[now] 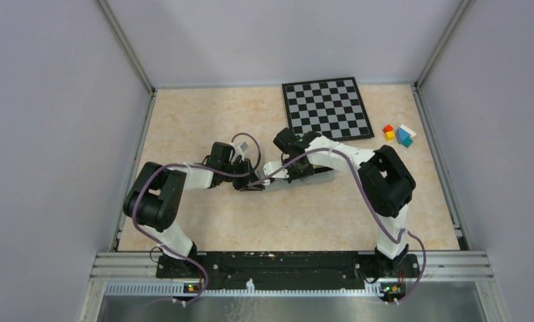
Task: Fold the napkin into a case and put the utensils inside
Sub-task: Insert the knife into the folded napkin.
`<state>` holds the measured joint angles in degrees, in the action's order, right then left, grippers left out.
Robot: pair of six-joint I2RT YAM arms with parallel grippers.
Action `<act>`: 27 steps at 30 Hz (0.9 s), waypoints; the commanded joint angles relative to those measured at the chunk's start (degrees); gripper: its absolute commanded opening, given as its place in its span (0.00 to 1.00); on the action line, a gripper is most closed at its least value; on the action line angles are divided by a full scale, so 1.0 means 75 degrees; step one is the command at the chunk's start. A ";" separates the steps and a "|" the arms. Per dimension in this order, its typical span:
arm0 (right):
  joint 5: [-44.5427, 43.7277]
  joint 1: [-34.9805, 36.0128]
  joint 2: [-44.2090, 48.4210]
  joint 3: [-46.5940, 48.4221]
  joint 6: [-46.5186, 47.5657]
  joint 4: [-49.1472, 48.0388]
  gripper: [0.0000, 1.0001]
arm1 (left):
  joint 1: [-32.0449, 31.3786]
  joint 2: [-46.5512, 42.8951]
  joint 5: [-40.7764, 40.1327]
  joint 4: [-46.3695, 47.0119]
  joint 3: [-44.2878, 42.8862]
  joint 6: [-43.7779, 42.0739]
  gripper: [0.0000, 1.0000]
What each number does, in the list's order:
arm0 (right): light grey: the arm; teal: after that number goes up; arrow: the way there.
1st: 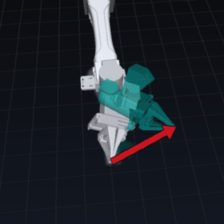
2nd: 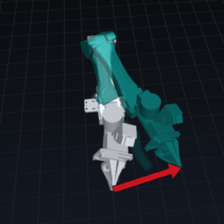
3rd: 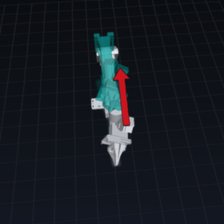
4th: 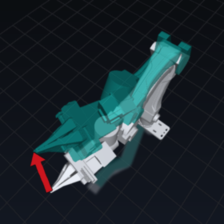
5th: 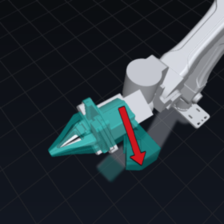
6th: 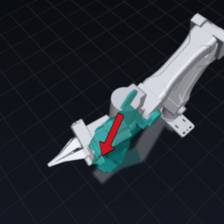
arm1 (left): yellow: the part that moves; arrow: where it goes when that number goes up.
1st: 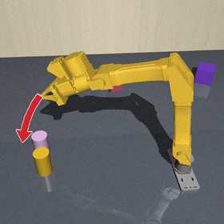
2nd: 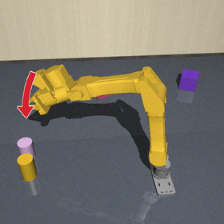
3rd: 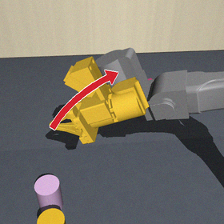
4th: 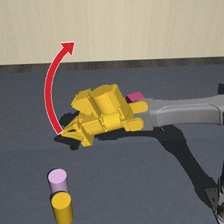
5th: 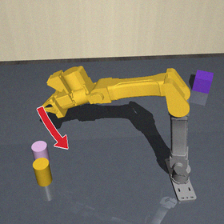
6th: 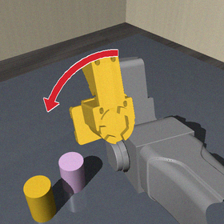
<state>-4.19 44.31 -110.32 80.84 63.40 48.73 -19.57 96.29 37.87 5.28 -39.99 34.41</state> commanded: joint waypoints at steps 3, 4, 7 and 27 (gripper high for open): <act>0.0320 0.0266 -0.0232 0.0518 -0.0044 -0.0097 0.00 | -0.0061 0.0121 -0.0058 0.0327 0.0061 -0.0048 0.25; 0.0351 0.0302 -0.0267 0.0583 -0.0050 -0.0099 0.00 | -0.0061 0.0124 -0.0067 0.0338 0.0059 -0.0042 0.24; 0.0442 0.0378 -0.0379 0.0698 -0.0070 -0.0085 0.00 | -0.0073 0.0123 -0.0068 0.0339 0.0064 -0.0042 0.25; 0.0994 0.0560 -0.0444 0.0848 -0.0575 -0.0282 0.00 | -0.0083 0.0137 -0.0105 0.0348 0.0056 -0.0065 0.25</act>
<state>-0.25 47.13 -113.82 84.49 60.80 48.60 -19.84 97.03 37.85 6.00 -39.99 34.41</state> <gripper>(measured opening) 0.041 0.246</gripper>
